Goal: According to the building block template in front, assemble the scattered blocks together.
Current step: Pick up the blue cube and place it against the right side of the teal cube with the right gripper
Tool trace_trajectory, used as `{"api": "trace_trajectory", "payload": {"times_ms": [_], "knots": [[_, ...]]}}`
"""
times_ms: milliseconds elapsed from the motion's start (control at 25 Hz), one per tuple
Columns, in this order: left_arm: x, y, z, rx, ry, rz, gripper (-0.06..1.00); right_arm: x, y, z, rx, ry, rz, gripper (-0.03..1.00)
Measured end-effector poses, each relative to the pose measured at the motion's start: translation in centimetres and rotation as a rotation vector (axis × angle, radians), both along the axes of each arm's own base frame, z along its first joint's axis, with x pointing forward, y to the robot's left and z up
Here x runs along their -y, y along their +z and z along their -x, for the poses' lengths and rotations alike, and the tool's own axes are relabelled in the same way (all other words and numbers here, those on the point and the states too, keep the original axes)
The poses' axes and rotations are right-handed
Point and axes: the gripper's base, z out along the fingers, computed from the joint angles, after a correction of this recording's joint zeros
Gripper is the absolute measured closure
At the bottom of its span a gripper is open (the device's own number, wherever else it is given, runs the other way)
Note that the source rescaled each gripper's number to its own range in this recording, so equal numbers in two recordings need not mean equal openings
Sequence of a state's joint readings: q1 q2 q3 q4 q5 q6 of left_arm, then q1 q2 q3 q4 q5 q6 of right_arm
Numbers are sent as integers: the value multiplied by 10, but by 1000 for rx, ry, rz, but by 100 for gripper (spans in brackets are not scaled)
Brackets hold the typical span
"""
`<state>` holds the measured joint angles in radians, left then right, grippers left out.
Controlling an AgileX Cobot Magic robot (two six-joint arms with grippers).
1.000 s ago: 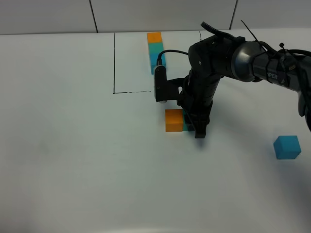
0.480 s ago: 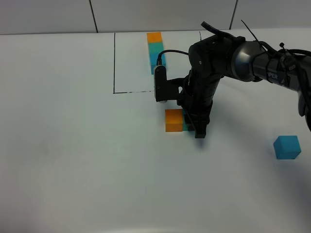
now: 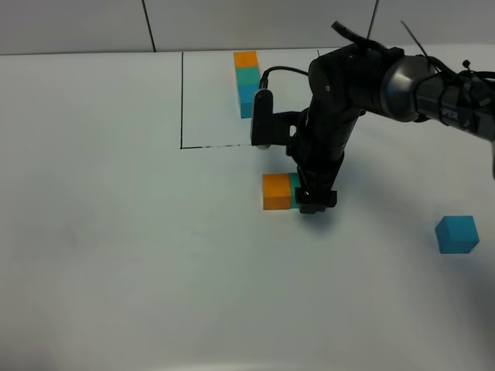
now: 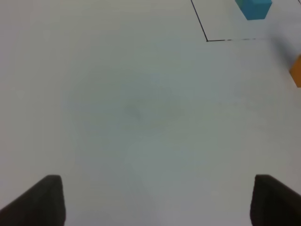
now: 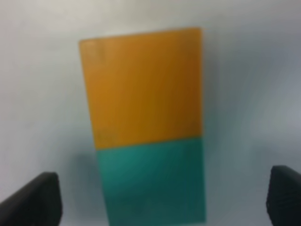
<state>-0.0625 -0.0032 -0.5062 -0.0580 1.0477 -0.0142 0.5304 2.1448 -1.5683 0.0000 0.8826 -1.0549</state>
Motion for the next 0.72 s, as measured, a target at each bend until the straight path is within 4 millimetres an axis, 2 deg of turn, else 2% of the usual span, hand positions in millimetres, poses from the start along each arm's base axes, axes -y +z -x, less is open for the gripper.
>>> {"api": "trace_trajectory", "payload": {"times_ms": [160,320,600,720], "knots": [[0,0,0,0,0,0,21,24,27,-2,-7,-173,-13,12],[0,0,0,0,0,0,21,66,37,6,-11,-398,-45,12],[0,0,0,0,0,0,21,149,54,46,33,-984,-188,12],[0,0,0,0,0,0,21,177,50,65,-4,-1198,-211,12]]}}
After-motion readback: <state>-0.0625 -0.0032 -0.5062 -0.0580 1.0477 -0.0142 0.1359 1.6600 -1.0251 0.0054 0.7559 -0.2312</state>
